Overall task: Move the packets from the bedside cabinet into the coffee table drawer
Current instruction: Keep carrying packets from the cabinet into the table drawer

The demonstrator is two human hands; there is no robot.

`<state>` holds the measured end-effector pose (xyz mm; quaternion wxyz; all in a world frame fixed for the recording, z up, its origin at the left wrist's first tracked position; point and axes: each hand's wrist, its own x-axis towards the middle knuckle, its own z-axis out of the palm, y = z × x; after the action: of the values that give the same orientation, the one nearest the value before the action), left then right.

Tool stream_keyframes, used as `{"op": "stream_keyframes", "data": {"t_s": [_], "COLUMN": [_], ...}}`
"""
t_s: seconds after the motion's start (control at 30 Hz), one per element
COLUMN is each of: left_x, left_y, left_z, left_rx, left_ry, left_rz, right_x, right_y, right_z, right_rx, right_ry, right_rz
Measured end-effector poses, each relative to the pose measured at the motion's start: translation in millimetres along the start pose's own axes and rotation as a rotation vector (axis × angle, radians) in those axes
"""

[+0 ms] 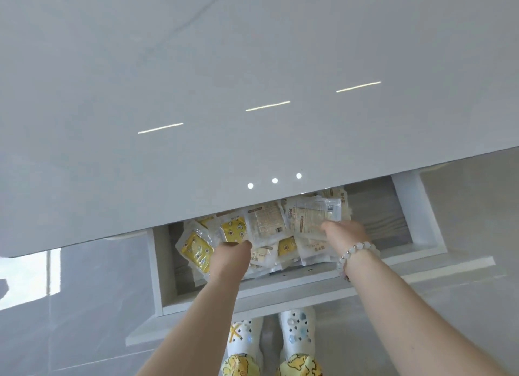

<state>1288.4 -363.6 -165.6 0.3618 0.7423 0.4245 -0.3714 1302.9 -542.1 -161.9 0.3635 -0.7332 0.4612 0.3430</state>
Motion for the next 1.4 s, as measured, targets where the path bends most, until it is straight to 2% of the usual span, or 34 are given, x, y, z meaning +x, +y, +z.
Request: {"op": "stream_keyframes", "data": {"t_s": [0.1, 0.27, 0.4, 0.5, 0.7, 0.87, 1.0, 1.13, 1.4], "left_x": [-36, -130, -206, -246, -308, -332, -337, -346, -371], "left_y": [1, 8, 33, 56, 68, 14, -49, -106, -230], "left_z": [-20, -74, -143, -201, -296, -346, -373, -397, -459], "left_rx": [0.173, 0.428, 0.474, 0.533, 0.515, 0.511, 0.419, 0.41, 0.259], "left_ry": [-0.018, 0.022, 0.183, 0.313, 0.702, 0.894, 0.921, 0.958, 1.029], "left_rz": [0.083, 0.254, 0.415, 0.56, 0.712, 0.595, 0.405, 0.288, 0.092], "right_x": [-48, -152, -242, -307, -405, -469, -508, -541, -646], "right_y": [-11, -40, -78, -113, -170, -189, -178, -161, -127], "right_z": [-25, -70, -99, -111, -101, -52, -2, 48, 158], "right_rx": [-0.064, -0.233, -0.348, -0.527, -0.79, -0.865, -1.006, -1.145, -1.185], "right_ry": [0.029, 0.237, 0.329, 0.408, 0.522, 0.434, 0.327, 0.237, 0.072], "right_rz": [-0.16, -0.455, -0.637, -0.864, -1.287, -1.554, -1.748, -1.866, -2.092]}}
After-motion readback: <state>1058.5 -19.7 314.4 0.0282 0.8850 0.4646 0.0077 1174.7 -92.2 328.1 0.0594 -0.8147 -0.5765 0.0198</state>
